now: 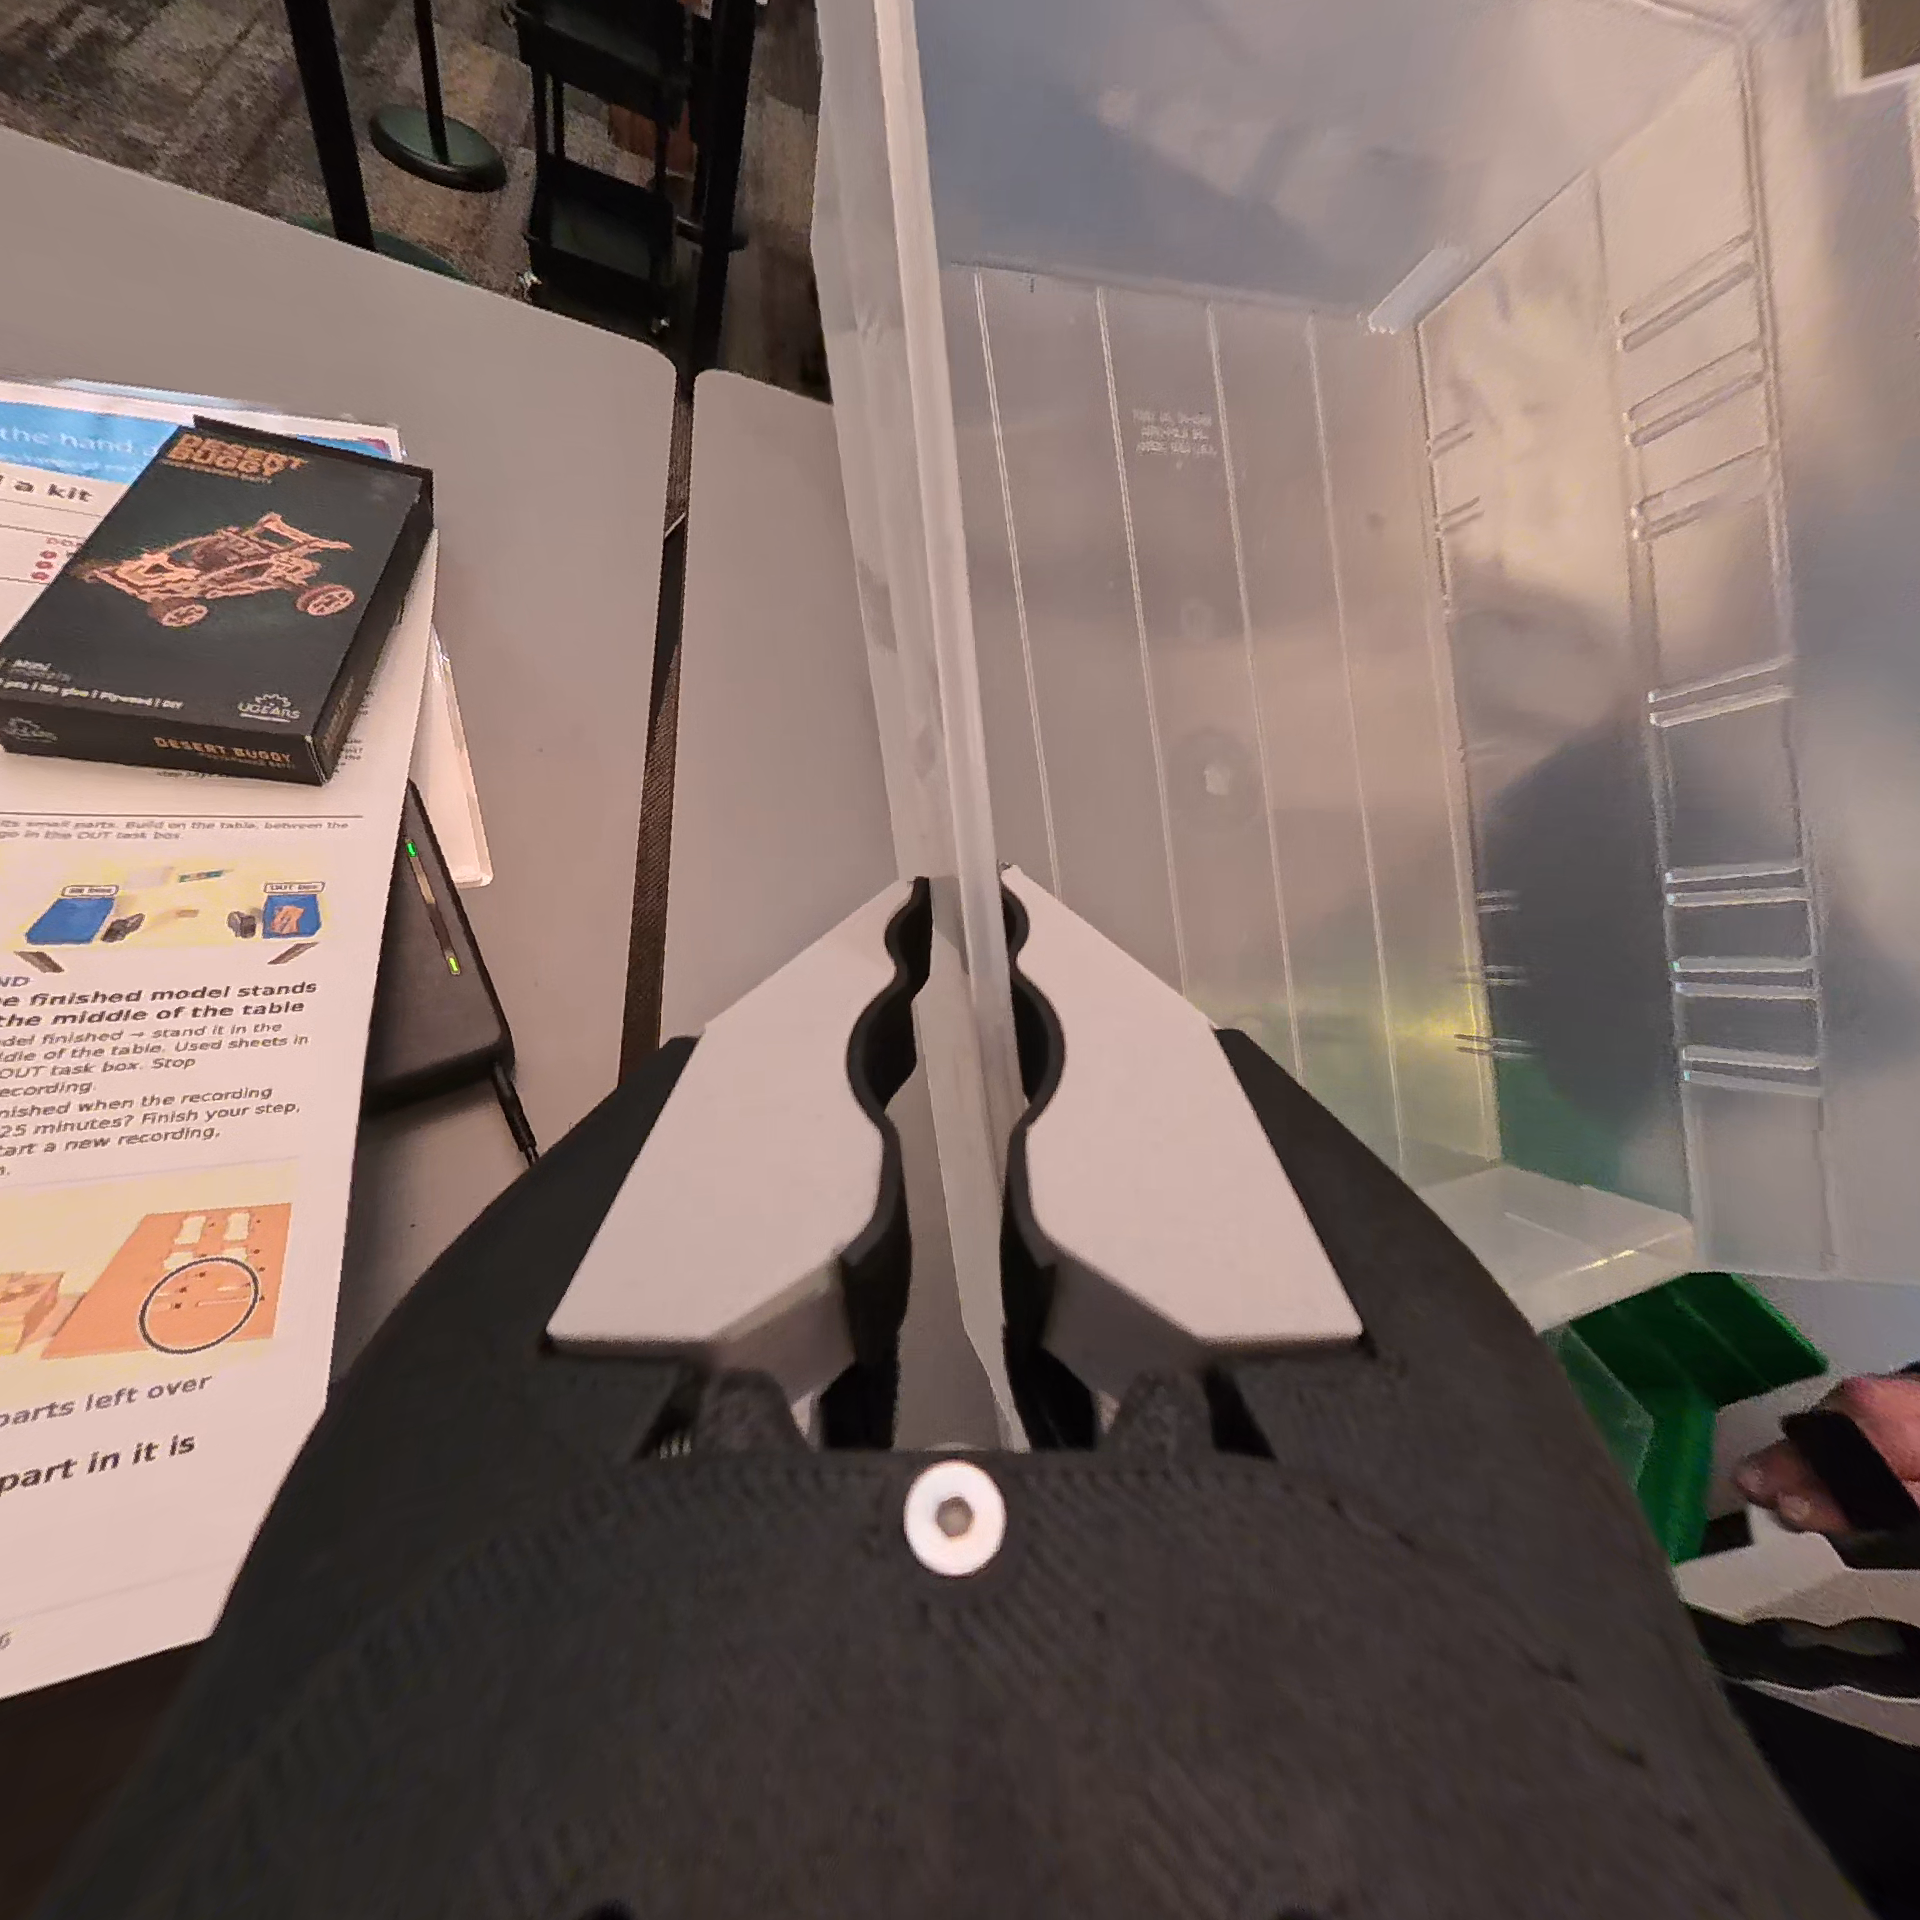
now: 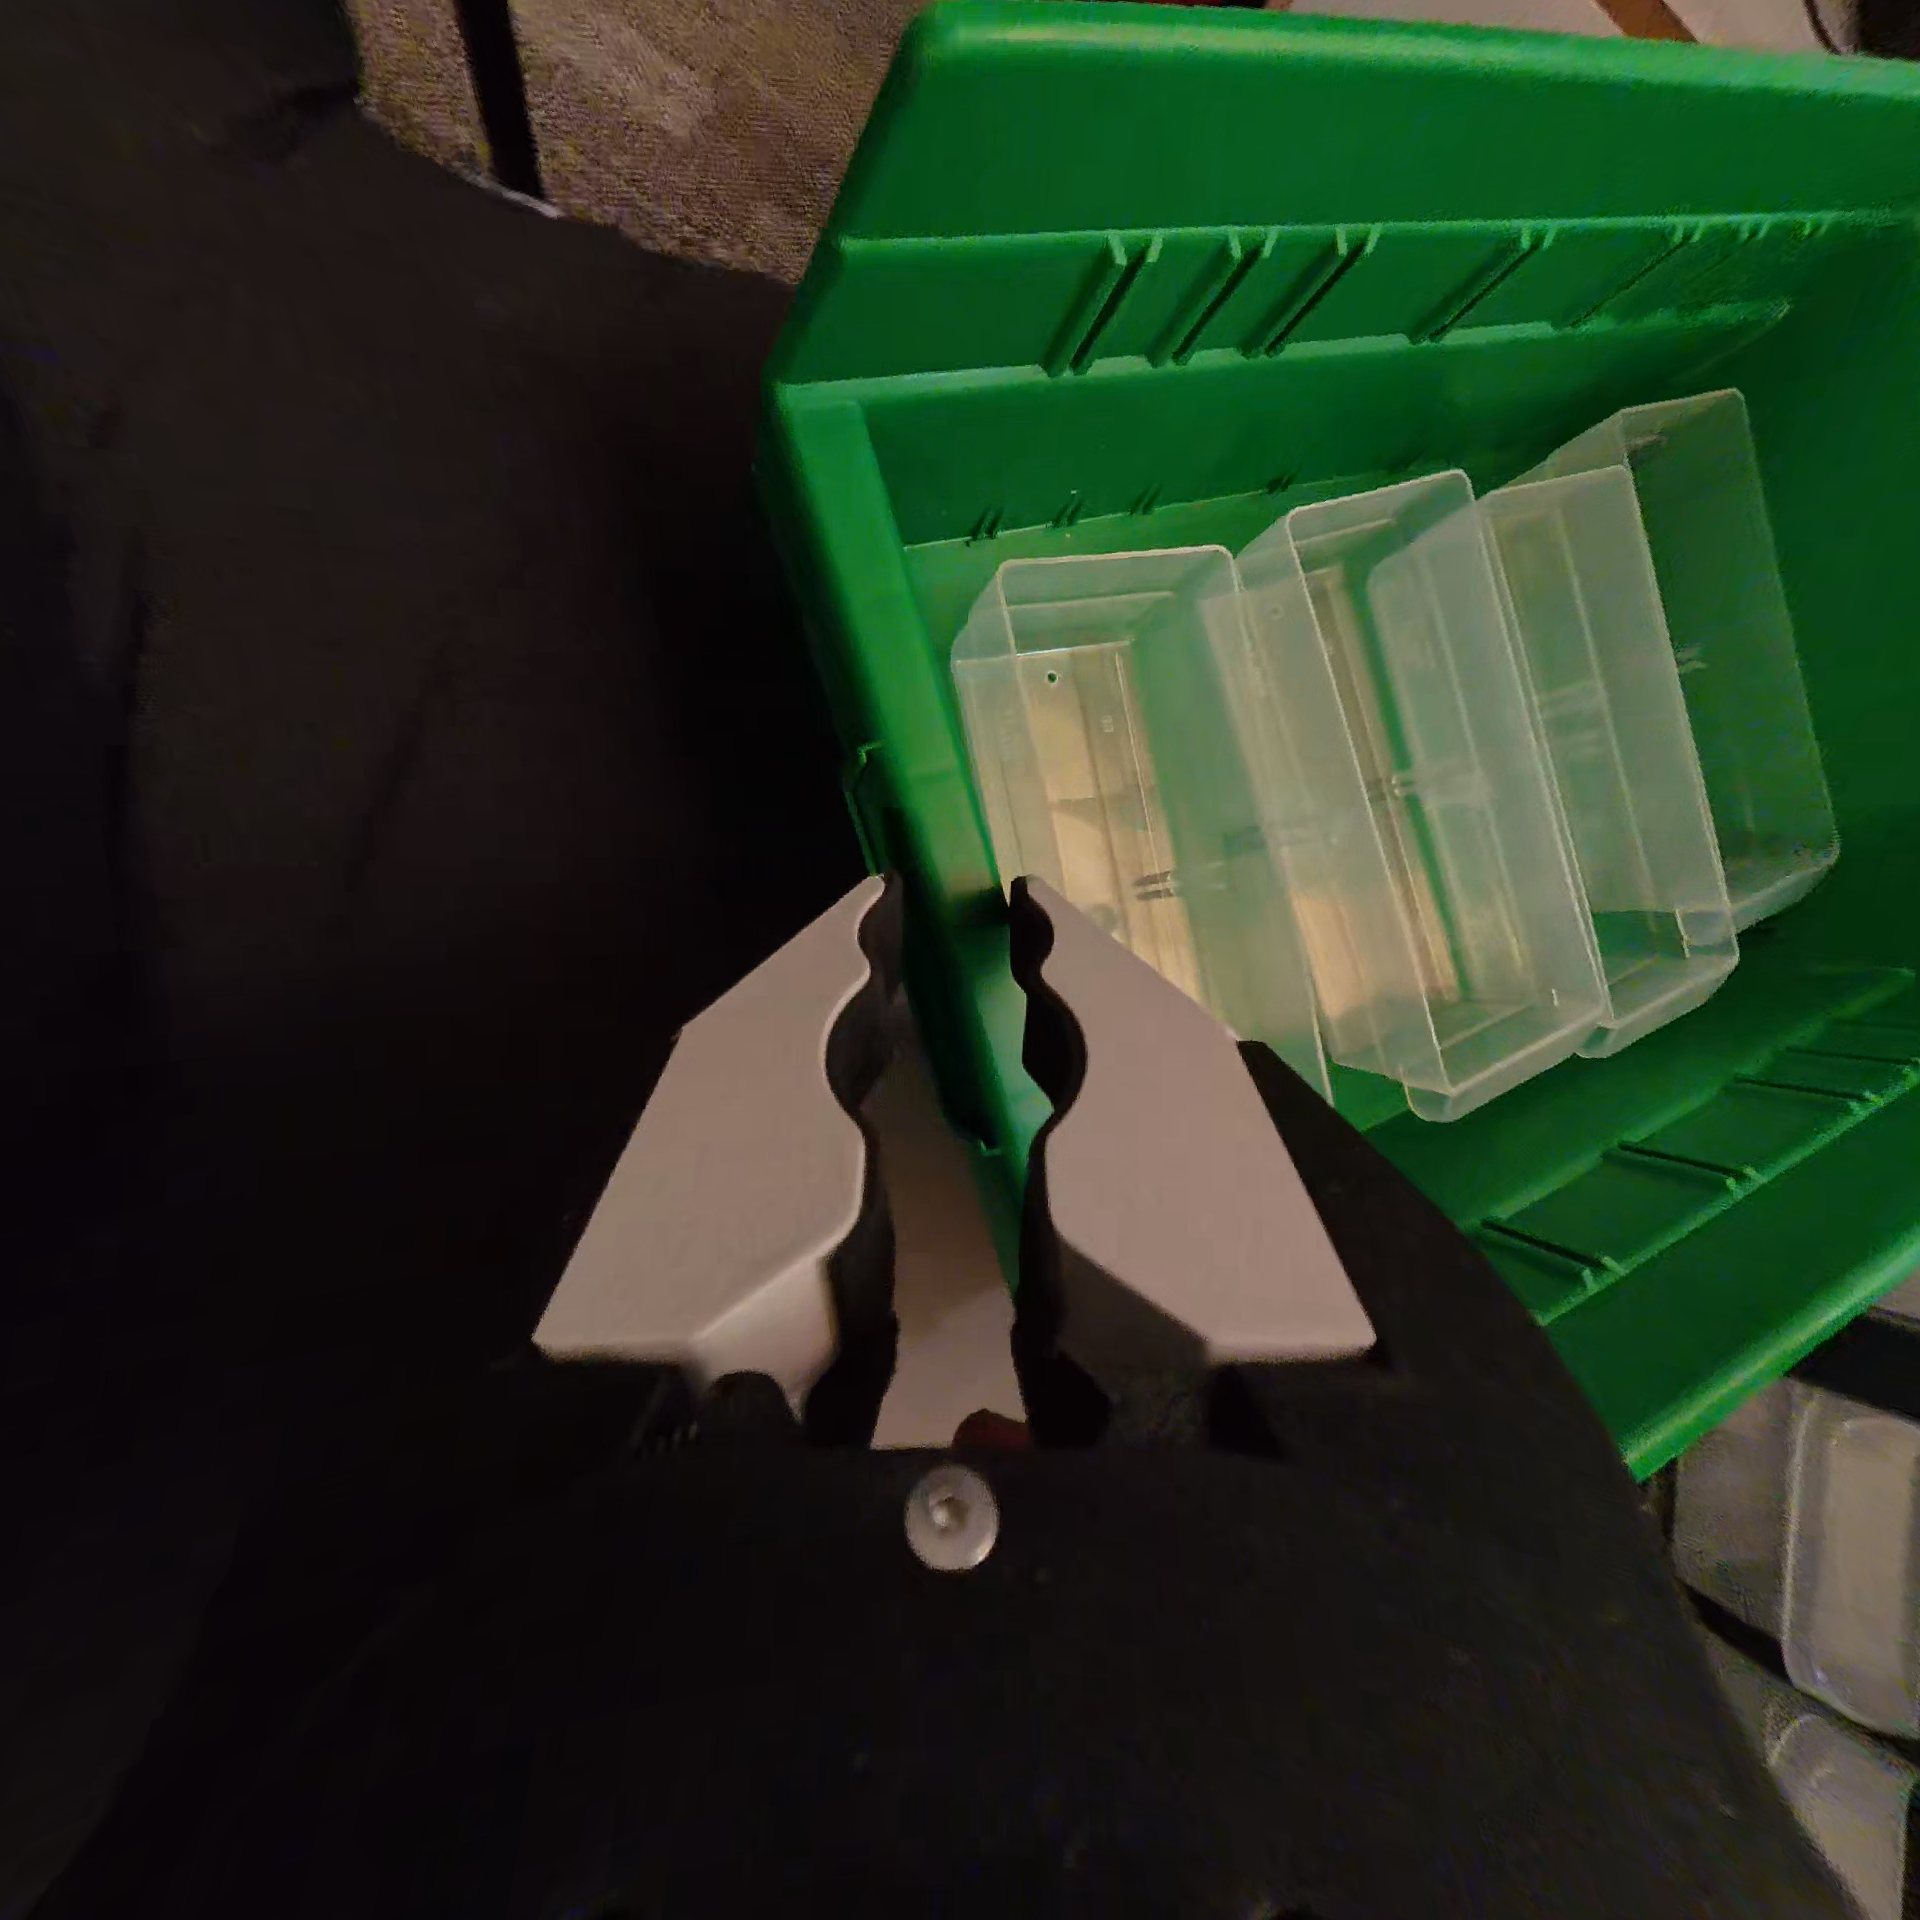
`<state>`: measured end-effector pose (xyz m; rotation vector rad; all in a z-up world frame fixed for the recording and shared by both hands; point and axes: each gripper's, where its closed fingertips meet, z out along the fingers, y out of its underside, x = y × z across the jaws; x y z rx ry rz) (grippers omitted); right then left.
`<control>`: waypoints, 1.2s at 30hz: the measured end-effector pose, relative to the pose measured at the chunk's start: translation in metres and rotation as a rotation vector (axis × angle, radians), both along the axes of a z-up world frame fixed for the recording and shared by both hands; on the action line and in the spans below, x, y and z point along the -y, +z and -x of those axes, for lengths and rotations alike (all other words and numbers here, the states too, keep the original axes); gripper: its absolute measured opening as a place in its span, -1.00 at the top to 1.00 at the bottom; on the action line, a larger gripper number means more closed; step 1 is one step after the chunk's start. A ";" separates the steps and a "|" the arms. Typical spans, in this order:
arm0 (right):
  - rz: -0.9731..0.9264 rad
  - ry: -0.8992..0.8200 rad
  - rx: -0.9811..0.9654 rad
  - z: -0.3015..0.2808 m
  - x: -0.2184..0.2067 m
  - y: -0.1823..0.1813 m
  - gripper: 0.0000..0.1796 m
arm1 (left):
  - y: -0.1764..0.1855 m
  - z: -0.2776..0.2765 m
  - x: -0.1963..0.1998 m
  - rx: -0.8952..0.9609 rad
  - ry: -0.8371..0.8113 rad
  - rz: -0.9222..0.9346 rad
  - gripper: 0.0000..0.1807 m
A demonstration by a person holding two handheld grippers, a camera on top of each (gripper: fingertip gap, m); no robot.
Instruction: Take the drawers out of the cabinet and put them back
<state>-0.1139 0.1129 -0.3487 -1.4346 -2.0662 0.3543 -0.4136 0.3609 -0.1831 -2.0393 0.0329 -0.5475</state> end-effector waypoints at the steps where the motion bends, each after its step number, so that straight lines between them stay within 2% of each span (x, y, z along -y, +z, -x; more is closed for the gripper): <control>1: 0.003 -0.024 -0.001 0.006 -0.006 0.000 0.80 | 0.002 0.000 0.000 0.005 0.001 -0.005 0.92; 8: -0.026 -0.141 -0.066 0.069 -0.040 0.000 0.81 | 0.025 0.007 0.006 0.034 0.011 -0.059 0.92; 18: -0.014 -0.352 -0.111 0.150 -0.111 0.000 0.80 | 0.069 0.003 0.019 0.073 -0.011 -0.167 0.92; 26: -0.037 -0.413 -0.164 0.202 -0.160 0.002 0.80 | 0.083 -0.002 0.022 0.069 -0.029 -0.201 0.92; 29: -0.106 -0.474 -0.284 0.203 -0.173 0.020 0.70 | 0.085 -0.005 0.022 0.060 -0.038 -0.205 0.92; 32: -0.121 -0.422 -0.330 0.186 -0.155 0.045 0.67 | 0.089 -0.010 0.023 0.055 -0.046 -0.214 0.92; 36: -0.052 -0.398 -0.407 0.125 -0.122 0.088 0.63 | 0.101 -0.030 0.024 0.051 -0.082 -0.238 0.92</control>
